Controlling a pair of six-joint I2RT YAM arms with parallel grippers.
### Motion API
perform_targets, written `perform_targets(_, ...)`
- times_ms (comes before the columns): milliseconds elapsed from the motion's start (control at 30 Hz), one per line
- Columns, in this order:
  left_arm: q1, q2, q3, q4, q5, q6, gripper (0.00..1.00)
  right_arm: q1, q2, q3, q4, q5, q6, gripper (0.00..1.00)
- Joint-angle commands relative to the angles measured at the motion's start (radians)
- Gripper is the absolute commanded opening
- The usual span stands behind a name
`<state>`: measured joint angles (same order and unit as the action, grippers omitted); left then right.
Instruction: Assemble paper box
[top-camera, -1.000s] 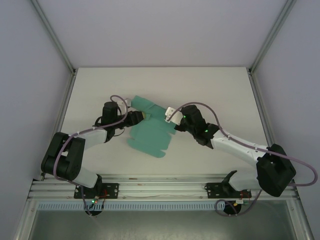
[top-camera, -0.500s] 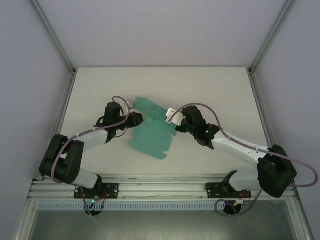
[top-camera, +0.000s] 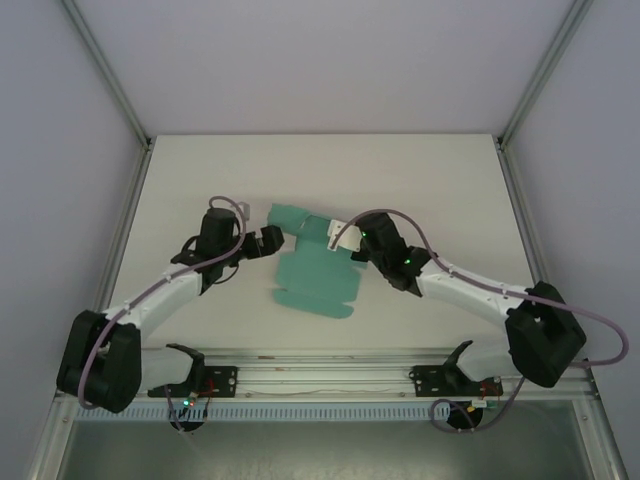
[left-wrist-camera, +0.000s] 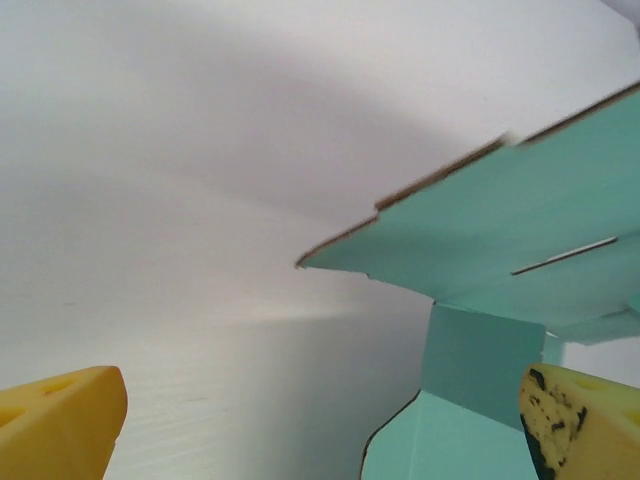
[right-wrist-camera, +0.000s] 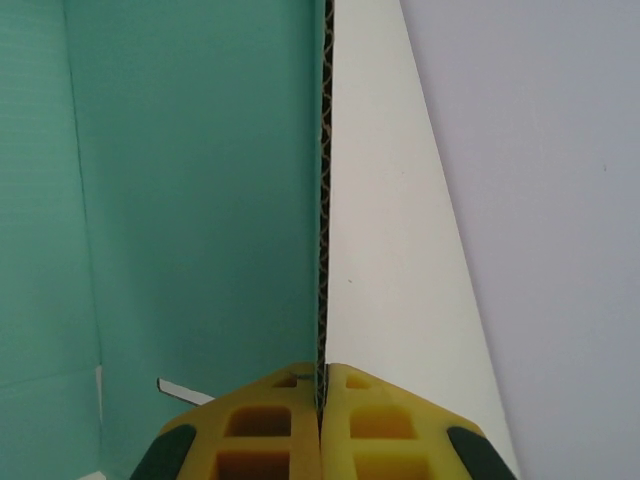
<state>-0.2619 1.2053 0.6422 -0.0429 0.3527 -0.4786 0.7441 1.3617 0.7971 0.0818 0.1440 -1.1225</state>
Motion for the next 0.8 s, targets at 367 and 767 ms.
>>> perform_targets(367,0.128,0.149,0.253,-0.176,-0.231,0.033,1.0,0.055,0.151,-0.041,0.411,0.164,-0.341,0.0)
perform_targets(767,0.15,0.436,0.394,-0.08,-0.024,0.046,1.0,0.095,0.203,-0.072,0.485,0.19,-0.374,0.0)
